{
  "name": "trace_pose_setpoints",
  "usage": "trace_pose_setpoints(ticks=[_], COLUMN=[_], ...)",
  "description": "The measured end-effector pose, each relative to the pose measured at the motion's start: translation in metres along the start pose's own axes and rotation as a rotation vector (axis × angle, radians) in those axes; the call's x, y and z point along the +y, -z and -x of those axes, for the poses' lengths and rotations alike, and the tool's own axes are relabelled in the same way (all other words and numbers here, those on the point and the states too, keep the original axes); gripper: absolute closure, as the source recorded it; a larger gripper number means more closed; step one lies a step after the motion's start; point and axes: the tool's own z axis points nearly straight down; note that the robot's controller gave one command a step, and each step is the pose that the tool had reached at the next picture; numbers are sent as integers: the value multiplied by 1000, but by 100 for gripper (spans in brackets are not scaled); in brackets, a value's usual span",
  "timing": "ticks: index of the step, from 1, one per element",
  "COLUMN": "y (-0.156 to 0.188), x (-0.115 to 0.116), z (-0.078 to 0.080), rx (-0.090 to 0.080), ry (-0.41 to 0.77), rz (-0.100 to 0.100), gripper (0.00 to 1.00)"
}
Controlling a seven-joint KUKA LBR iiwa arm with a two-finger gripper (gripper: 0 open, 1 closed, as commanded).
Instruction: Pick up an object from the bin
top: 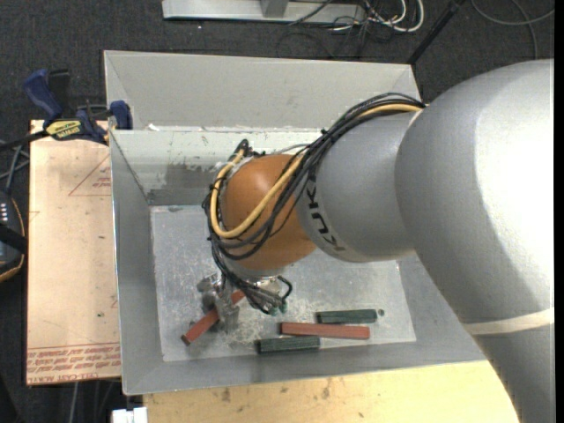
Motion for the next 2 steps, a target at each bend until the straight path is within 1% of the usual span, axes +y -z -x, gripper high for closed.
trace_pose_setpoints(ticks=[1,2], y=[0,0], x=[0,0], z=[0,0], rx=[-1,0], ry=[0,0], rz=[0,0], gripper=[0,100])
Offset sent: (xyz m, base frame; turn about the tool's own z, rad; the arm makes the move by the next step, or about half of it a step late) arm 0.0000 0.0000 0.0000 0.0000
